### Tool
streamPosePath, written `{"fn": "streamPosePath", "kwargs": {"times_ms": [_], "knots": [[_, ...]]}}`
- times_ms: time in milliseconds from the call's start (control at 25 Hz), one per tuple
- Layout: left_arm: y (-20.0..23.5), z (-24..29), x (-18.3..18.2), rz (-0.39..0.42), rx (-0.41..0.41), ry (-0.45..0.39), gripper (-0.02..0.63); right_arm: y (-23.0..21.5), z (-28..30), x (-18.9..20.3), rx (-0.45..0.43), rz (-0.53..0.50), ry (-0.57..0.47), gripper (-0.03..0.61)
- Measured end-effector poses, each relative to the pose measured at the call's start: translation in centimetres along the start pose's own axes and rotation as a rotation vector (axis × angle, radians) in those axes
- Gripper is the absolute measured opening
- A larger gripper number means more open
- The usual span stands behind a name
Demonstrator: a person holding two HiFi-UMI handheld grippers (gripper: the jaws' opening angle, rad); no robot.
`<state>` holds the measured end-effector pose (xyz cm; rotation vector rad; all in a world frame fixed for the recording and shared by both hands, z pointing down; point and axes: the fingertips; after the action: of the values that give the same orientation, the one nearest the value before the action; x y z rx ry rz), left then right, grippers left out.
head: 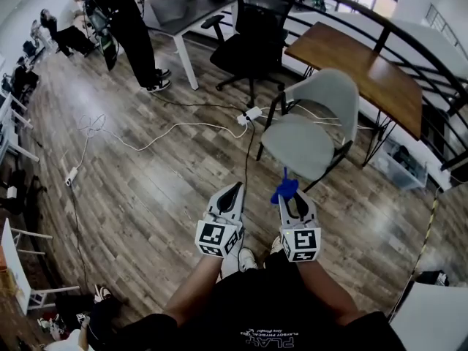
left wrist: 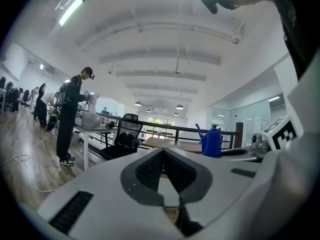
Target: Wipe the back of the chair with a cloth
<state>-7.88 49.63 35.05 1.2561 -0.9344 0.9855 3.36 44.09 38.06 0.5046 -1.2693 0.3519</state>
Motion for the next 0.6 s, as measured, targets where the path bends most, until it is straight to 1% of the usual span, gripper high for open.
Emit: {"fn": "streamPosePath", "kwargs": {"times_ms": [240,440,600], "knots": [[1.3,4.8,0.4,0.004,0.011,0.035,-0.003,-3.0,3.9,0.6,-0.019,0.036,-0.004,0.124],[2.4,11.1,-0.4,0.027,0.015,0.059,-0.003,-7.0,8.8,0.3,-0.032,0.015,-0.003,0.124],[2.7,16.2,-1.3,0.019,0.024,0.069,-0.003,-11.2,12.5,-0.1,-0.039,-0.010,-0.006,0.124]]}}
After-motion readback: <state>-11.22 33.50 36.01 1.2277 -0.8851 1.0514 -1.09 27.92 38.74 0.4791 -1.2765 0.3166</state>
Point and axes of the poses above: the fingertips, and each gripper's own axes: z forward along the fingers, y to its left, x out of its underside, and after that the axes turned 10 degrees about -z, right-handed
